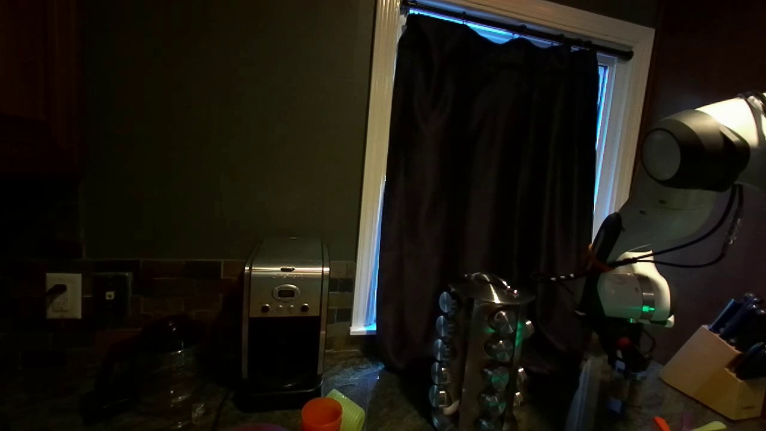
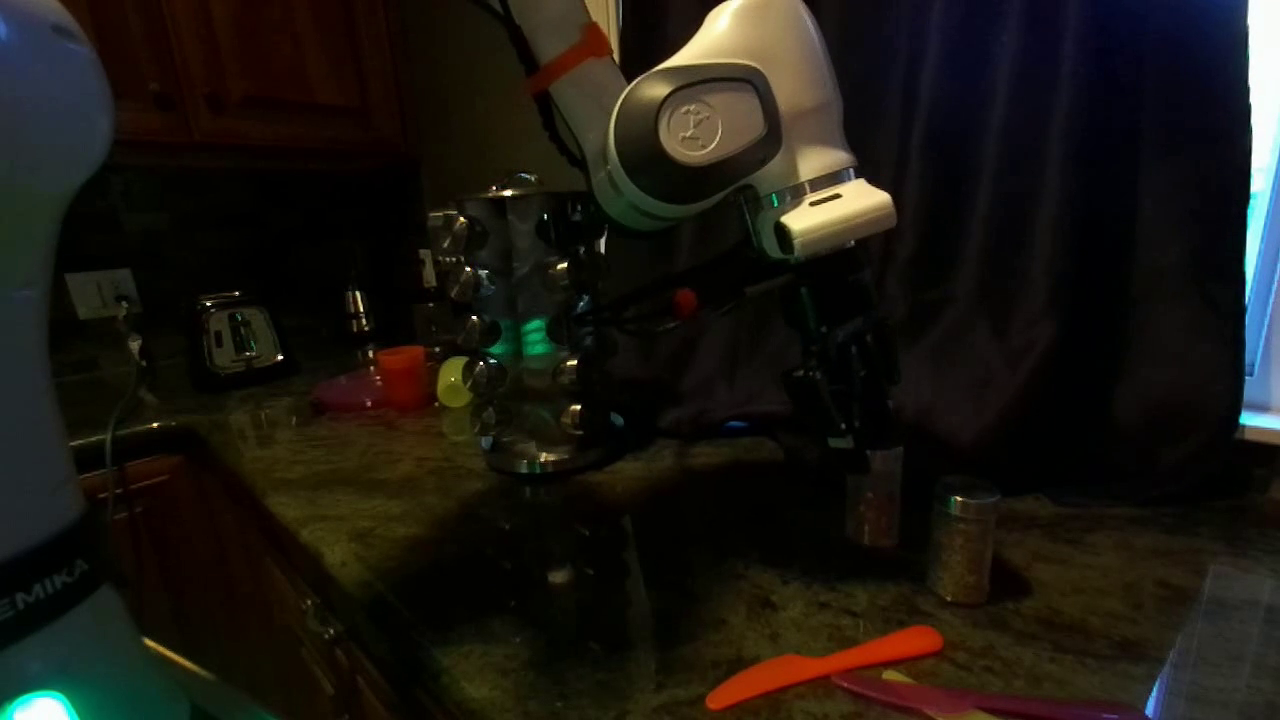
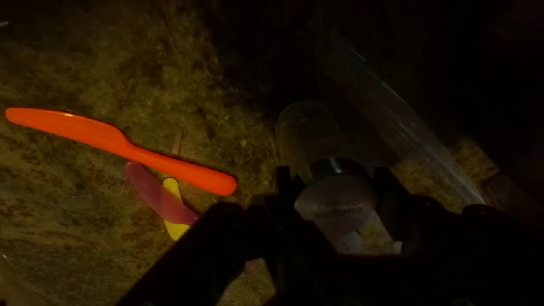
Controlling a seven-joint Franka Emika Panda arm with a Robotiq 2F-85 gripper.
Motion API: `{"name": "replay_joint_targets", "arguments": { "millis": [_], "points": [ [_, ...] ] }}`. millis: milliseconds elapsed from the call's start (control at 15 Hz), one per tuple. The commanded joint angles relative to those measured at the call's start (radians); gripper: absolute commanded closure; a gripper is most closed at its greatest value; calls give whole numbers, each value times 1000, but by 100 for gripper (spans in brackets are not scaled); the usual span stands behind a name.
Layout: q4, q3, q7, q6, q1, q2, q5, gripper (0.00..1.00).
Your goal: Pull out the second bottle on the right from the top, and then place it on the table
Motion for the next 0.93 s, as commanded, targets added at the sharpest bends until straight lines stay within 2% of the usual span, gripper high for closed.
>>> {"name": "replay_joint_targets", "arguments": {
  "millis": [0,333,400,867],
  "points": [
    [13,41,-5,-21,-38,-1,39,75],
    [25,92,-13,-13,-88,13,77,75],
    [28,141,25,-5,-148,0,25,75],
    [63,279,20,0,-310,18,25,75]
  ]
}}
